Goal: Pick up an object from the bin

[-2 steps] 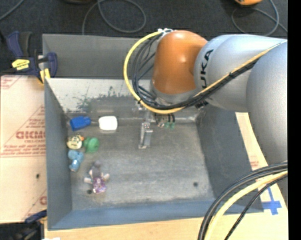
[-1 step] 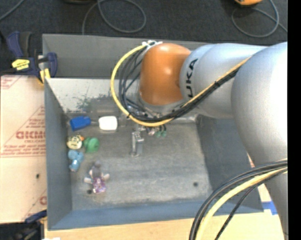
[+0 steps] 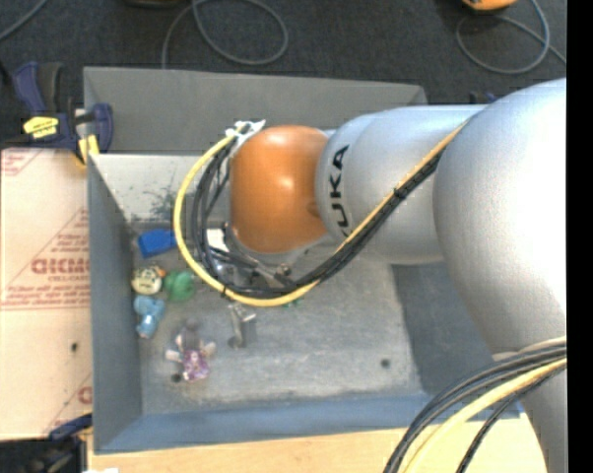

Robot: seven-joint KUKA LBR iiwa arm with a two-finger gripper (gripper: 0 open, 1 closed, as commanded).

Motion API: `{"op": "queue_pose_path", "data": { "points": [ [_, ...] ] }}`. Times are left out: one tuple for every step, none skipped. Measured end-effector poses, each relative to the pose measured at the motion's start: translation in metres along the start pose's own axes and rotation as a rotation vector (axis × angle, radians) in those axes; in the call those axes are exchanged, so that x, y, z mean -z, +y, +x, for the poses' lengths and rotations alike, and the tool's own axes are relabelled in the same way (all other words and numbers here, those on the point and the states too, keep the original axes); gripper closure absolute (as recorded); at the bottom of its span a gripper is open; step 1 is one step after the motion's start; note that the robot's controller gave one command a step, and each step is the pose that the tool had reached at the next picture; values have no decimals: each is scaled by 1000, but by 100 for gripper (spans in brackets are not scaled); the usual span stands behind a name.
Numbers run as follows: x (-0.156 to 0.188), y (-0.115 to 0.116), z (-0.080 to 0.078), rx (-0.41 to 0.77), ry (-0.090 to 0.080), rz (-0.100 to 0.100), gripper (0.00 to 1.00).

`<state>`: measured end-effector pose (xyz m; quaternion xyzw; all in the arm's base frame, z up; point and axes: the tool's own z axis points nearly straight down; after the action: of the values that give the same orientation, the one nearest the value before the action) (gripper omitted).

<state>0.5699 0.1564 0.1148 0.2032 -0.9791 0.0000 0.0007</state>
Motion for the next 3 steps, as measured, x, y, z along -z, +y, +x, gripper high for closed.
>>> {"op": "queue_pose_path", "data": {
  "points": [
    [9, 14, -13, -78, -11, 0, 0],
    [-17, 39, -1, 46, -8, 2, 0],
    [-44, 86, 28, 258, -14, 1, 100]
  ]
}}
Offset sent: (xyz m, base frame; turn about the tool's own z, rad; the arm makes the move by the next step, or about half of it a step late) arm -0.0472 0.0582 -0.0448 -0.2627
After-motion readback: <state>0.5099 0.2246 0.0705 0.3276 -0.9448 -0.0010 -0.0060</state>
